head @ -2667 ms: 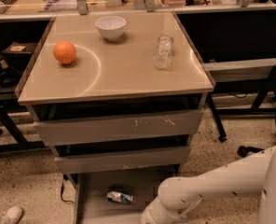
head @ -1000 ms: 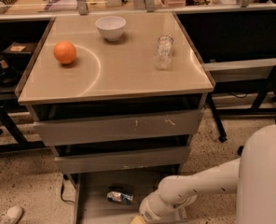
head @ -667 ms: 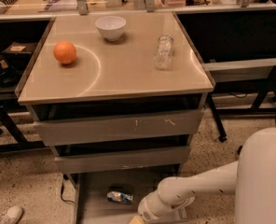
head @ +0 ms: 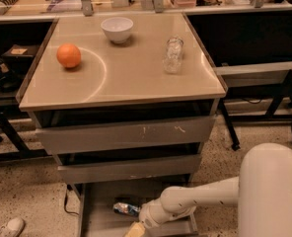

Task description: Pick redbull can from bottom drawer and place on counter

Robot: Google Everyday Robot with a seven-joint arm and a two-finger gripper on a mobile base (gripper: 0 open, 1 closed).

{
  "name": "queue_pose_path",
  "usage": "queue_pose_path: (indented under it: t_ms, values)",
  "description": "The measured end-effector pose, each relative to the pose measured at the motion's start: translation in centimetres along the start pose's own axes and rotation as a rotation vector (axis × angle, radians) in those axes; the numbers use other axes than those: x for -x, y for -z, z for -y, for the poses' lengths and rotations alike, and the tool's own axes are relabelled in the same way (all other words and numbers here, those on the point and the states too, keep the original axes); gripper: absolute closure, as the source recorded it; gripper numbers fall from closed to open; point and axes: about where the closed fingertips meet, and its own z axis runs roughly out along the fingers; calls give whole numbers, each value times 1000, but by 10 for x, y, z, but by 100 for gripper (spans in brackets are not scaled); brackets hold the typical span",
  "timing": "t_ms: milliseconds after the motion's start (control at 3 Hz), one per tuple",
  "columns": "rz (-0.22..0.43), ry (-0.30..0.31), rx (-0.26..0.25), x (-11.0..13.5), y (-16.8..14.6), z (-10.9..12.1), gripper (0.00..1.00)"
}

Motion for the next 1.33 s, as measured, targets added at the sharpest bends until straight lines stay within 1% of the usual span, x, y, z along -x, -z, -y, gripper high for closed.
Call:
queue_pose_path:
  t_ms: [333, 667, 1000, 1333]
  values:
    - [0, 0, 0, 0, 0, 0, 0]
    - [29, 14, 12, 0, -6, 5, 0]
    - [71, 42, -1, 7, -11, 18, 0]
    - [92, 58, -8, 11, -15, 30, 0]
